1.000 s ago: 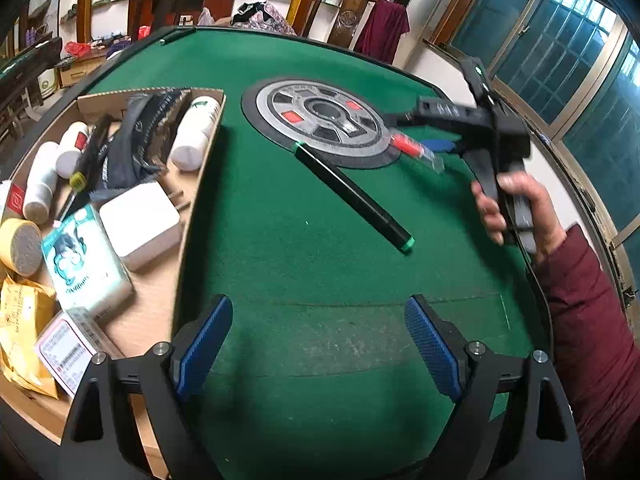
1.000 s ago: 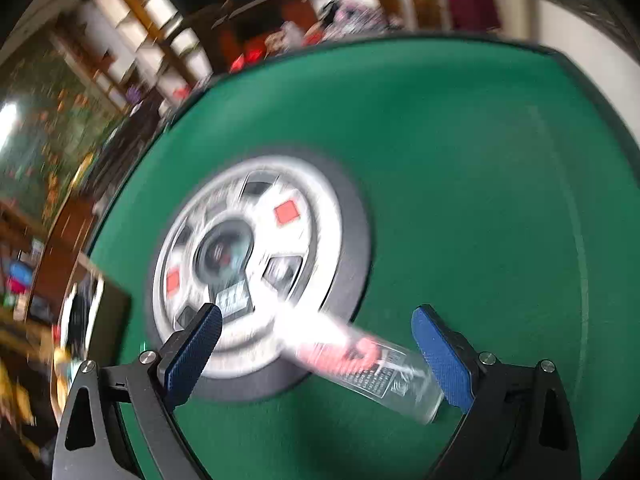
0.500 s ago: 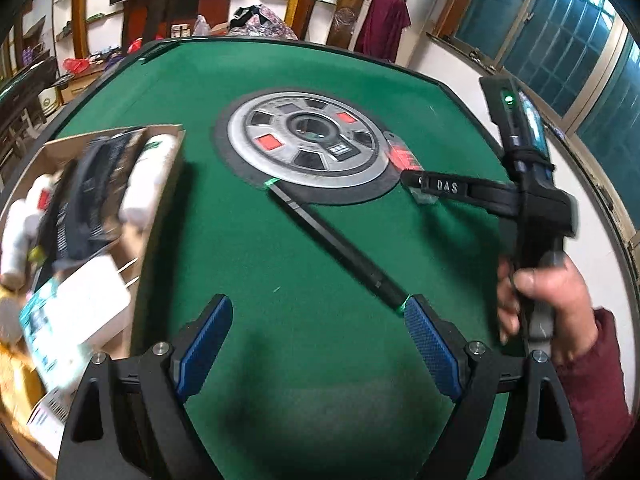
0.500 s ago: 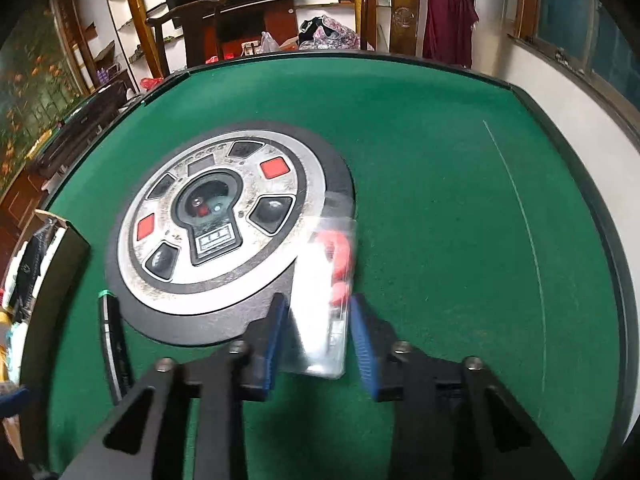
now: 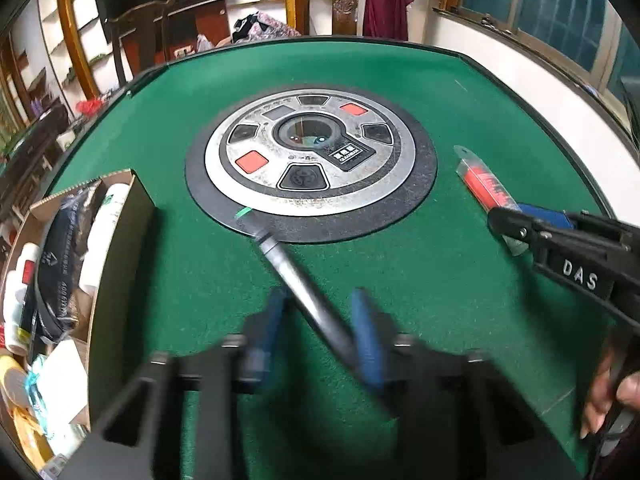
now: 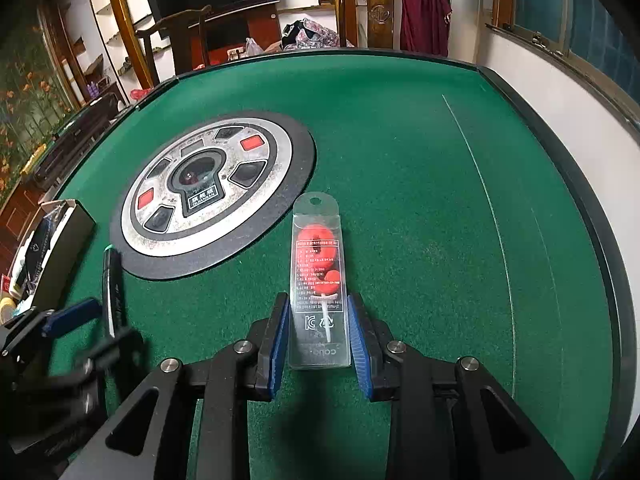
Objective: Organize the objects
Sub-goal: 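Grasp the black marker with the left gripper while the right gripper holds the pen case, then carry the black marker and clear pen case over to the tray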
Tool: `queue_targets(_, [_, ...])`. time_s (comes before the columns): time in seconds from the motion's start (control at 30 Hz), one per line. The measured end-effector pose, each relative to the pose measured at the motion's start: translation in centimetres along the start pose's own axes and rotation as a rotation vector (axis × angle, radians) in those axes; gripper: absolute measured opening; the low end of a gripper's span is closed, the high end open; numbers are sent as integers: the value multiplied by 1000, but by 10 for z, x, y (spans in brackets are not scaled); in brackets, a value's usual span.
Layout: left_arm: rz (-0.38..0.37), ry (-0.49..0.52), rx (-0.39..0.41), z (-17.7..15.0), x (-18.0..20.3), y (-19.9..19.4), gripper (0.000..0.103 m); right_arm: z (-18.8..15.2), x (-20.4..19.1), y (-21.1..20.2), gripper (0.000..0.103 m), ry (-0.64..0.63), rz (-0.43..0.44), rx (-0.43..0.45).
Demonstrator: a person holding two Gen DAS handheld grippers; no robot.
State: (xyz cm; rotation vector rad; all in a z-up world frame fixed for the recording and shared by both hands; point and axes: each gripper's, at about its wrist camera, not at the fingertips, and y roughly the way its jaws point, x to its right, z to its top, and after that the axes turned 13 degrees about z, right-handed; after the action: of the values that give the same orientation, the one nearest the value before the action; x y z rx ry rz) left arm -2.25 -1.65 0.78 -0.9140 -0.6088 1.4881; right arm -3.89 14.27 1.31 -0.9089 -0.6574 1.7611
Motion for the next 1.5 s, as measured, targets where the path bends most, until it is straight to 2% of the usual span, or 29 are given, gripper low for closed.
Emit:
queue_targets(0.03, [-7,4,1,-2,-2,-1,15,0,-1,0,31,-7,-3,3])
queue_targets(0.2, [-2,4,-6,-11,-16,-7,14,-1,-3,3,35,-34,-5,20])
queue_targets(0.27, [1,1,-4,-10,-17,-5,14,0,-4,4,43,-42,4,27])
queue_targets(0.33, [13,-3,5,-8,-14,-3,16,0,-9,8,60,-63,12,31])
queue_targets(0.4, [27,6,24,-6,-8,-2,17,1,-14,12,69,-86,9,22])
queue_targets(0.47, [31,6,43,-8,-5,-2,17,2,-14,13,70,-86,3,22])
queue_targets(0.57, [16,-17,46,-9,-9,-1,14,5,-8,14,69,-53,-6,33])
queue_targets(0.6, [12,-25,44,-9,-10,-2,14,6,-8,15,61,-54,-33,33])
queue_targets(0.63, [5,-34,41,-11,-12,-2,14,7,-9,16,45,-64,-85,32])
queue_targets(0.7, [5,-48,47,-14,-16,-7,14,7,-7,14,30,-55,-93,39])
queue_targets(1.07, [21,-64,169,-33,-40,-67,15,2,-4,-5,30,-18,-99,125])
queue_targets(1.37, [45,-126,256,-53,-88,-110,15,-6,-17,-14,30,-25,-117,170])
queue_targets(1.5, [49,-161,277,-62,-110,-122,15,-12,-33,-23,30,-26,-96,182])
